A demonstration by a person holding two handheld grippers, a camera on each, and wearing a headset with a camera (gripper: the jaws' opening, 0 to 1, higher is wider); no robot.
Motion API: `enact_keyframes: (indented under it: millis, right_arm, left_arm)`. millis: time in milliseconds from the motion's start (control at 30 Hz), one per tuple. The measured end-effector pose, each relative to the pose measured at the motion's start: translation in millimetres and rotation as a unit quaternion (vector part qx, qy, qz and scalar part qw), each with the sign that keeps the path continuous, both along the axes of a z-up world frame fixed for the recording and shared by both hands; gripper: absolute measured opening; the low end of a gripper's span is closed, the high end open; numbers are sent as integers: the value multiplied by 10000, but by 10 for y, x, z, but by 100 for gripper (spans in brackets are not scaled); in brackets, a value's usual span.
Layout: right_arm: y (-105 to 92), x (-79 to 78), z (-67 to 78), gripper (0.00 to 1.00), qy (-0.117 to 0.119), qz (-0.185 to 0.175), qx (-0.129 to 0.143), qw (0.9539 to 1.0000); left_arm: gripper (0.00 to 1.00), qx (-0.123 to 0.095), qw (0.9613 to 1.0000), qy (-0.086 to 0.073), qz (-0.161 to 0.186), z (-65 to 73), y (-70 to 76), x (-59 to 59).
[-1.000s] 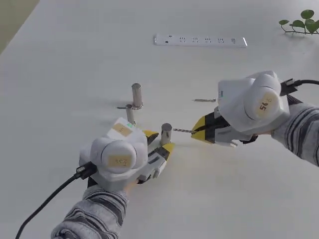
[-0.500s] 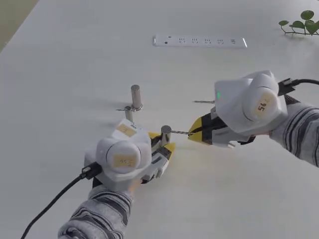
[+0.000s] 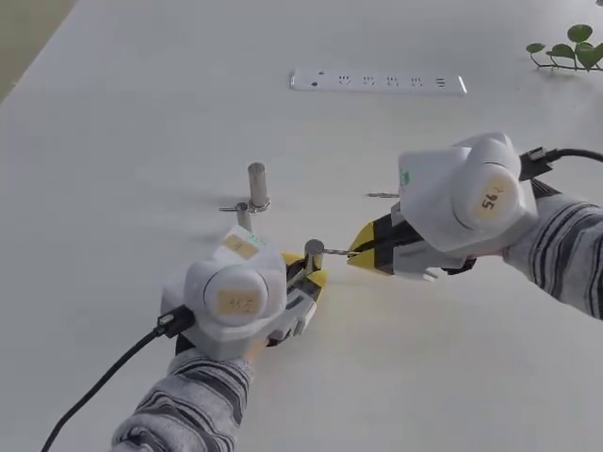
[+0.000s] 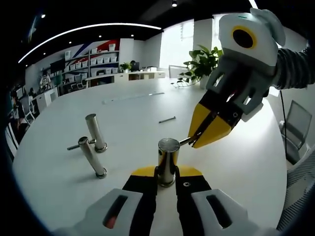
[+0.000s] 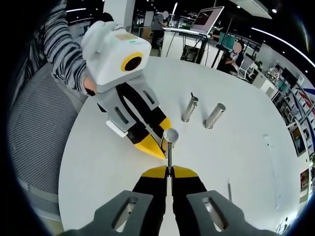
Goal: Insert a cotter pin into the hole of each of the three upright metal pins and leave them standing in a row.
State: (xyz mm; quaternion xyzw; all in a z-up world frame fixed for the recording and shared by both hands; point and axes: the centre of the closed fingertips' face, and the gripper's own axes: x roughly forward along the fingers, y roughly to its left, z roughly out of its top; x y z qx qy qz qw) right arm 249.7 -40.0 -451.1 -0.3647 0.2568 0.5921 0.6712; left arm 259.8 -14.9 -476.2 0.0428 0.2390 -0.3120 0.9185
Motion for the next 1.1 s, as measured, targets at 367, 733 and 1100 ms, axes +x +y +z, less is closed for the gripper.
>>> enact_keyframes:
  millis: [367,733,1100]
  right_arm:
    - [102,32,6,0,-131,104,-9,9999]
    - [152,40,2,0,-204,162,-12,9997]
    - [194,31,26,3,-67,-5,126,9999]
  left_arm:
    - [10,38,10000,-5,44,-22,-4,8]
    - [10,14,10000,7,78,-30,-5,8]
    - [10,8,10000,24,80,-38,-6,9]
